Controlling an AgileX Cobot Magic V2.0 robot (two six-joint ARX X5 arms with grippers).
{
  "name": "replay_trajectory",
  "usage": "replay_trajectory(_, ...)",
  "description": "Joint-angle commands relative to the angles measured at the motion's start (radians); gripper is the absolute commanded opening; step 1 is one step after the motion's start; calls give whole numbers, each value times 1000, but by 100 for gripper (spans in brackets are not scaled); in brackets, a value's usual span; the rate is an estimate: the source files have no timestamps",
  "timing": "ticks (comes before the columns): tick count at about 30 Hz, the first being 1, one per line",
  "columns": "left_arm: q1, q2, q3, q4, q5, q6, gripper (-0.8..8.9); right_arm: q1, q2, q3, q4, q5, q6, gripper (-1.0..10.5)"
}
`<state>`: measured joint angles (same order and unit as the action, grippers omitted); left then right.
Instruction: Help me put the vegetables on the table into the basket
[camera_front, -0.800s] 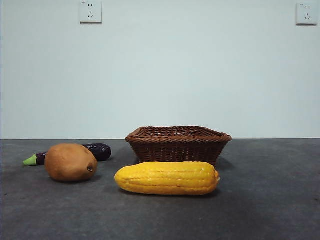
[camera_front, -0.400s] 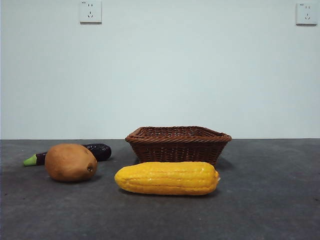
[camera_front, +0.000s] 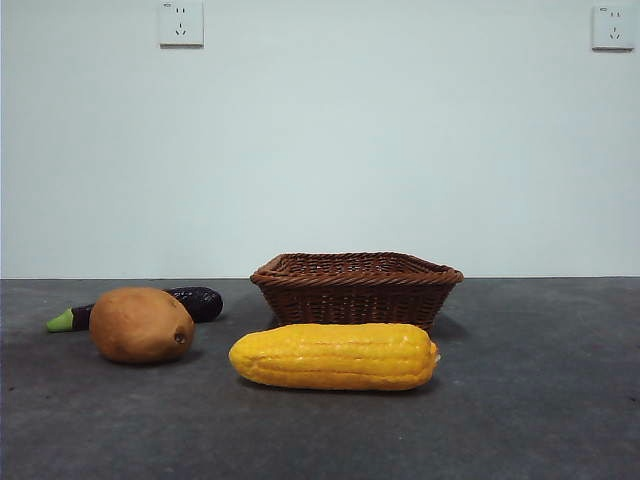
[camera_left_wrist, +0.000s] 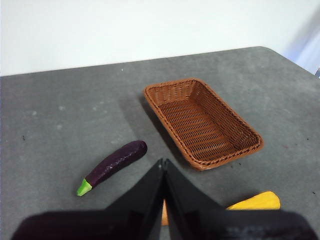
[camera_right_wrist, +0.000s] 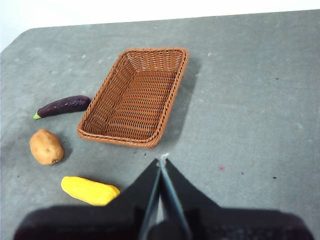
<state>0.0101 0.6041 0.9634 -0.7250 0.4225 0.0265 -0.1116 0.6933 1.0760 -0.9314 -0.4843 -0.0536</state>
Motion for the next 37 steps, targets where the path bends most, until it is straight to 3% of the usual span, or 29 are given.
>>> replay_trajectory(1, -2, 2, 3, 3, 25, 12, 92, 1, -2, 2, 2, -21, -11, 46)
replay_trajectory(4, -2, 3, 3, 7, 56, 12, 563, 1, -2, 2, 3, -26, -11, 339)
replay_trajectory(5, -2, 3, 3, 7, 57, 12, 624, 1, -2, 2, 3, -26, -10, 435)
replay_trajectory(7, -2, 3, 3, 7, 57, 11, 629, 1, -2, 2, 2, -26, -3, 562)
replay_trajectory(9, -2, 3, 3, 7, 58, 3, 664, 1, -2, 2, -8, -44, -3, 609)
replay_trajectory(10, -2, 3, 3, 8, 70, 3, 740, 1, -1, 2, -14, -55, -3, 608)
replay_trajectory(22, -2, 15, 3, 8, 83, 3, 754, 1, 26, 2, -6, -68, 17, 608)
replay_trajectory(28, -7, 39, 3, 8, 84, 4, 754, 16, 200, 33, 74, -140, 64, 602)
replay_trajectory(37, -31, 99, 3, 8, 83, 12, 754, 229, 773, 455, 80, 58, 82, 599)
